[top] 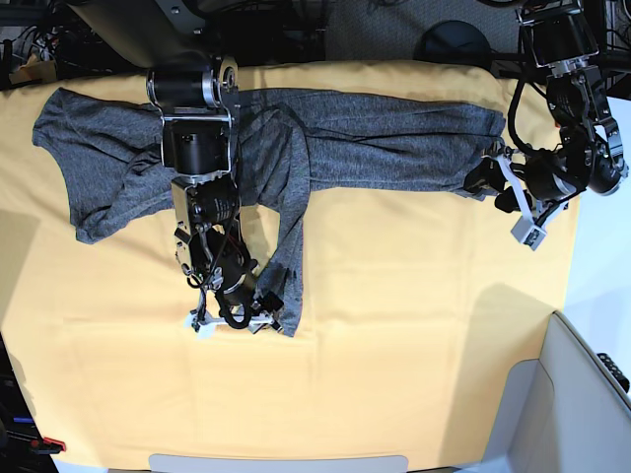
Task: Fold the T-shirt properly
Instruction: 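Drag the sleeve cuff with the right gripper toward the left gripper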
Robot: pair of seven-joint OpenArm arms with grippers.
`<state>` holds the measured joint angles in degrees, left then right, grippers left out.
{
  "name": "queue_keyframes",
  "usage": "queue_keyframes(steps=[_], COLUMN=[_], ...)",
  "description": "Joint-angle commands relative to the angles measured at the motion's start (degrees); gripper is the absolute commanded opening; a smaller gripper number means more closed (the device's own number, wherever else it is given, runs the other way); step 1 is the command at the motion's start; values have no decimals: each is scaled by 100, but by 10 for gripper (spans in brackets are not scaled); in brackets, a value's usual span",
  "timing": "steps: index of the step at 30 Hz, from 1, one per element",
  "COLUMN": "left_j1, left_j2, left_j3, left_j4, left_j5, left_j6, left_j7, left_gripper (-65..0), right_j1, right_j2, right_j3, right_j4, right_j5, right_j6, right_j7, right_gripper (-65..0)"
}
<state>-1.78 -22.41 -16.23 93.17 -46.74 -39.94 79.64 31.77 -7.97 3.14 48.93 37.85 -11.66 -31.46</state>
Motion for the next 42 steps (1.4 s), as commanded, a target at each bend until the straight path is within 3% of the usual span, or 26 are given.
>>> queue_keyframes(steps=[1, 4, 5, 11, 18, 24, 29, 35, 42], left_j1=[-90, -90, -90, -90, -90, -99, -99, -108, -239], left_j2=[-93, -93, -93, -93, -93, -137, -286, -286, -295], left_j3=[-25, -25, -25, -43, -61, -69, -78, -931, -1379], left_j4=[86, 86, 86, 86, 86, 86, 86, 86, 86], left_j5=[-69, -69, -69, -69, -69, -69, -69, -60, -60], left_j6=[-6, -6, -6, -6, -6, -6, -6, -6, -6], left_j7=[-21, -21, -21, -21, -38, -425, -460, -460, -399], left_gripper=[-249, -249, -249, -249, -249, -249, -249, -249, -249], right_j1=[36, 36, 36, -52, -412, -526, -702, -773, -799], right_j2=[-103, -103, -103, -103, -87, 247, 247, 168, 142], right_j3=[-133, -415, -511, -1285, -3158, -4670, -5399, -6120, -6454], right_j4=[-18, -27, -27, 334, 2224, 3349, 3639, 3947, 4466], right_j5=[97, 97, 97, 97, 97, 88, 97, 97, 97], right_j6=[-43, -43, -43, -43, -52, -87, -87, -87, -87], right_j7=[-331, -331, -331, -383, -999, -1078, -1131, -1509, -1579], right_gripper=[-432, -633, -650, -650, -650, -650, -650, -650, -650])
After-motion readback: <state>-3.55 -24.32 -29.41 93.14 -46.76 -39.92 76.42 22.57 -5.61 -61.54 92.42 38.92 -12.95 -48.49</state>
